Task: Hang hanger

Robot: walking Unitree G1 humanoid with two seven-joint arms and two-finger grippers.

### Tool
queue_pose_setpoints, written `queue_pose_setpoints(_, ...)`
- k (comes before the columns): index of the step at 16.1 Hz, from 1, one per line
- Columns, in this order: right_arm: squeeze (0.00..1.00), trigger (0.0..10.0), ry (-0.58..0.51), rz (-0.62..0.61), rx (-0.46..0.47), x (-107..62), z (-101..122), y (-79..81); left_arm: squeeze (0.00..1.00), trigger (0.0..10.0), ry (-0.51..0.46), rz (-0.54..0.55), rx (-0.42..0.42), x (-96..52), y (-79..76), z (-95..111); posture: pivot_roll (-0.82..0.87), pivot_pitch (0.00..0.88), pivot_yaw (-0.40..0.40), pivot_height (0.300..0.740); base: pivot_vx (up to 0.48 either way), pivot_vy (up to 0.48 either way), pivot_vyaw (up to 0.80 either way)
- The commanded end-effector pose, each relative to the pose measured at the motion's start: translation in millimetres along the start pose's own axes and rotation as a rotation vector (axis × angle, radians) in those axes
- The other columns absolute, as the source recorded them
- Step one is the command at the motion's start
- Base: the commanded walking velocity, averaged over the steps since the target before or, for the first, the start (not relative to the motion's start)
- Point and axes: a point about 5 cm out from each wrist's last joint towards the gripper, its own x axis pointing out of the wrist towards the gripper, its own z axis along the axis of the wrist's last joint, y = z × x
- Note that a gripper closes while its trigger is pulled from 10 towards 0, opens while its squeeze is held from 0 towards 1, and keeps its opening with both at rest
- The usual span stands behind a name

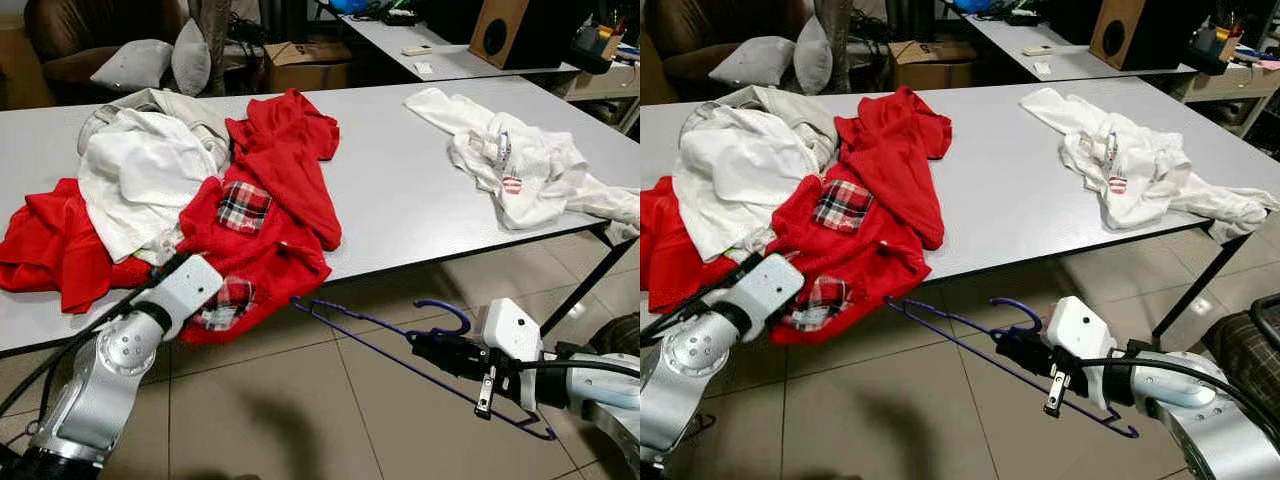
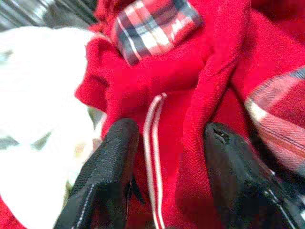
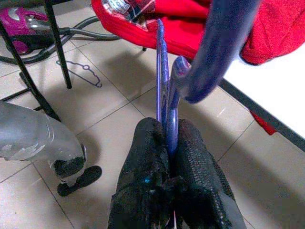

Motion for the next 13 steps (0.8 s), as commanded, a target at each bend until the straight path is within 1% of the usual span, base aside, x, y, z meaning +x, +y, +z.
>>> queue_pose_setpoints(1, 0.00, 10.0, -0.005, -0.014, -0.014, -3.1, 4, -3.4, 0.00, 4.5, -0.057, 0.021, 0.003, 1.8, 4.2, 10, 0.05, 0.000, -0.025, 0.740, 0.000, 0.000, 0.00)
queue_pose_setpoints(2, 0.00, 10.0, -0.006, -0.013, -0.014, -2.8, 4, -3.4, 0.00, 0.2, -0.067, 0.005, -0.001, 2.3, 1.6, 12, 0.05, 0.000, -0.025, 0.740, 0.000, 0.000, 0.00)
queue_pose_setpoints(4, 0.00, 10.0, -0.007, -0.014, -0.012, -2.6, 5, -3.2, 0.00, 0.0, -0.050, -0.023, 0.011, 3.2, -4.1, 9, 0.05, 0.000, -0.025, 0.740, 0.000, 0.000, 0.00)
queue_pose_setpoints(8, 0.00, 10.0, -0.007, -0.013, -0.007, -2.5, 5, -2.4, 0.00, 0.0, -0.047, -0.040, 0.020, 4.0, -7.1, 9, 0.04, 0.000, -0.022, 0.740, 0.000, 0.000, 0.00)
queue_pose_setpoints(13, 0.00, 10.0, -0.014, -0.007, -0.003, -0.9, 6, -2.0, 0.00, 0.0, -0.059, -0.055, -0.016, 8.2, -8.9, 12, 0.04, 0.000, -0.025, 0.740, 0.000, 0.000, 0.00)
